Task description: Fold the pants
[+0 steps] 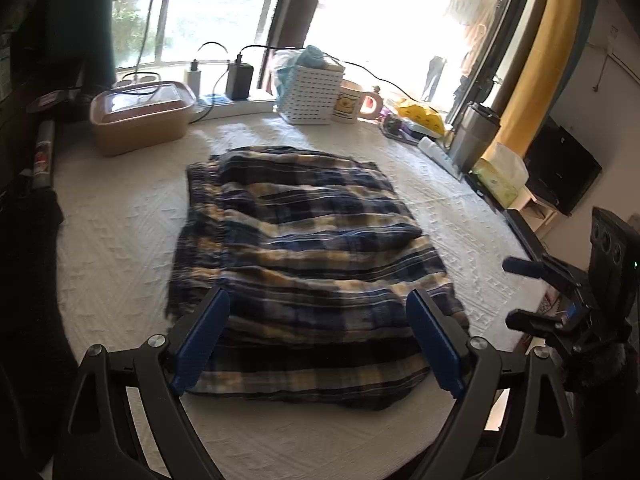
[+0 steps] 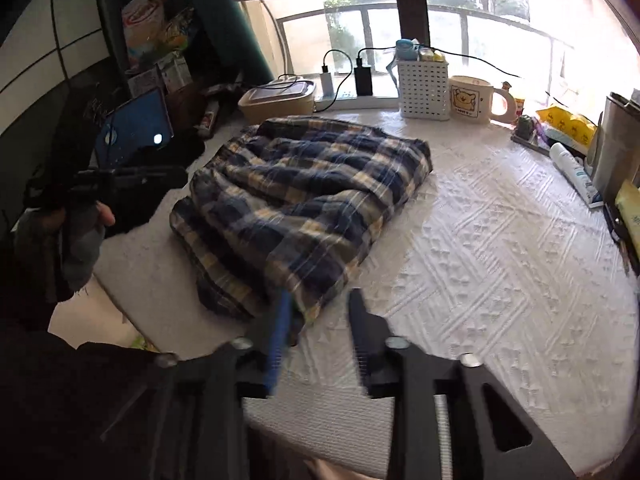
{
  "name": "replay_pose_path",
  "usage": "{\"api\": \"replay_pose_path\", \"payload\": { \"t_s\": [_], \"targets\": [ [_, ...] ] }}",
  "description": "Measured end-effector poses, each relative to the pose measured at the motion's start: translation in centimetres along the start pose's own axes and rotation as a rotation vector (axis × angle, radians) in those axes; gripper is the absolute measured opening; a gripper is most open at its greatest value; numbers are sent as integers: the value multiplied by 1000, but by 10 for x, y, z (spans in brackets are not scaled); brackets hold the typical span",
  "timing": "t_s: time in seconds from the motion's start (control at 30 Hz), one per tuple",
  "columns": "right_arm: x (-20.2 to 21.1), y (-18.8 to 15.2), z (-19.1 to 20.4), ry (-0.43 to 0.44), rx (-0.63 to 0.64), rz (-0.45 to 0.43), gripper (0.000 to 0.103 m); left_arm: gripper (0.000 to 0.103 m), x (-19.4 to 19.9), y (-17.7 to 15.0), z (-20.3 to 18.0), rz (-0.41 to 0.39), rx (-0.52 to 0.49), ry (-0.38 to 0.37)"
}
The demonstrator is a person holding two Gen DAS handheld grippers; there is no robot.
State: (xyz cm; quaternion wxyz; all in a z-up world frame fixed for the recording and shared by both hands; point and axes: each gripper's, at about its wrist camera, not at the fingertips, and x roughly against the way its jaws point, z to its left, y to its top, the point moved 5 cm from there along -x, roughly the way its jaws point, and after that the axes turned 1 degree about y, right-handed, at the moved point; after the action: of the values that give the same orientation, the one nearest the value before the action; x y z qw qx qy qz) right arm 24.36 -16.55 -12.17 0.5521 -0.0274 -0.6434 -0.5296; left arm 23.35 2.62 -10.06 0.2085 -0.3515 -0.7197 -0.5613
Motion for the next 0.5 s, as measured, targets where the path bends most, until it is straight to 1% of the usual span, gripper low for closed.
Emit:
{"api": "replay_pose_path", "payload": {
  "t_s": [0.03,0.1,0.2,0.27,0.33,0.4,0.43,0.5],
  "targets": [
    [4,6,-7,-1,3,-29,93,90,-4,2,-9,-1,-13,-7],
    [4,17,-19,0,20,-53,93,90,-13,5,-24,7,-31,-4],
    [-14,41,-40,-23,40,-82,93,90,-35,5,-45,33,-53,-7],
    [-33,57,-53,12,24,-75,93,90,-52,1,-56,61,-75,33],
    [-55,70,-59,44,36,-54,93,90,-67,-6,-64,98,-84,56],
    [-79,78,-64,67,56,-10,92,90,-78,-15,-69,143,-121,76],
    [-92,81,-67,70,62,19,92,90,-83,-20,-69,165,-135,96],
    [-117,85,-75,38,79,86,90,90,-91,-32,-67,203,-144,126]
  ]
}}
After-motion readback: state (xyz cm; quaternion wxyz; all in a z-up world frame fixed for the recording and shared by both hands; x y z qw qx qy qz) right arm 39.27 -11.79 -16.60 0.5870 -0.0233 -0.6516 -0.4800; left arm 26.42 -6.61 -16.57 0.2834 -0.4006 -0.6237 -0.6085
